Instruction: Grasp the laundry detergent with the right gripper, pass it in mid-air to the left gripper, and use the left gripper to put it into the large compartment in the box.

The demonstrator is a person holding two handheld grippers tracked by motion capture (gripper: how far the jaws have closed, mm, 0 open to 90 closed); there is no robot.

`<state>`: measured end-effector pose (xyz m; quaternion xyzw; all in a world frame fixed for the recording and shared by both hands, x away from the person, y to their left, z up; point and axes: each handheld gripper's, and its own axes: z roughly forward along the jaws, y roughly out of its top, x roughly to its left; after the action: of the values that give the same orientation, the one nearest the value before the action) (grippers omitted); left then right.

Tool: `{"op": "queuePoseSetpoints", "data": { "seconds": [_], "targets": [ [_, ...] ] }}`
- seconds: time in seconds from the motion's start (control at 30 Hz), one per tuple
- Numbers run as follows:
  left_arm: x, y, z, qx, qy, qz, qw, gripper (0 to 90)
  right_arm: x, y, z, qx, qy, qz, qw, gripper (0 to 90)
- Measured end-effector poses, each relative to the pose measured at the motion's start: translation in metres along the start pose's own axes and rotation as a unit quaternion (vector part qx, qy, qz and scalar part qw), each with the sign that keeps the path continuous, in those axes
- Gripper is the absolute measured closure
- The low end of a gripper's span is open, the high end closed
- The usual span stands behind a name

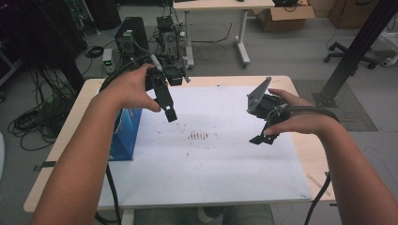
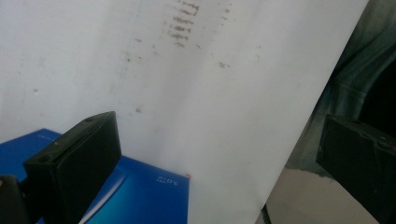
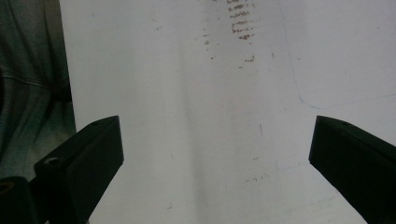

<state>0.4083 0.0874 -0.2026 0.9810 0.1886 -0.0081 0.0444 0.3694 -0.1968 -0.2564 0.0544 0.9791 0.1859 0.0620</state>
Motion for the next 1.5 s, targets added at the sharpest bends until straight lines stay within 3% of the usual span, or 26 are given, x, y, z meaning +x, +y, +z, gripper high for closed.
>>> {"op": "queuePoseSetpoints", "data": {
  "seconds": [0.03,0.07,0.2,0.47,0.77,1.1,1.5],
  "targets": [
    [0.000,0.000,0.000,0.000,0.000,0.000,1.0000,0.2,0.000,0.000,0.000,0.000,0.000,0.000,1.0000,3.0],
    [-0.002,0.003,0.004,0.003,0.003,0.031,0.9995,0.2,-0.003,0.002,0.003,0.004,0.003,-0.004,1.0000,3.0],
    [-0.008,0.006,0.015,0.002,0.013,0.089,0.9960,0.2,-0.010,0.004,0.009,0.019,0.012,-0.009,0.9997,3.1],
    [-0.011,0.016,0.041,0.039,0.032,0.131,0.9901,0.2,-0.025,0.003,0.021,0.040,0.030,-0.017,0.9986,3.2],
    [-0.015,0.025,0.063,0.066,0.032,0.154,0.9853,0.2,-0.036,0.000,0.035,0.057,0.036,-0.023,0.9975,3.3],
    [-0.014,0.027,0.065,0.060,0.027,0.157,0.9853,0.2,-0.040,0.000,0.047,0.063,0.040,-0.026,0.9968,3.4],
    [-0.011,0.022,0.062,0.052,0.026,0.159,0.9856,0.2,-0.042,-0.002,0.047,0.065,0.040,-0.024,0.9968,3.4]
  ]
}}
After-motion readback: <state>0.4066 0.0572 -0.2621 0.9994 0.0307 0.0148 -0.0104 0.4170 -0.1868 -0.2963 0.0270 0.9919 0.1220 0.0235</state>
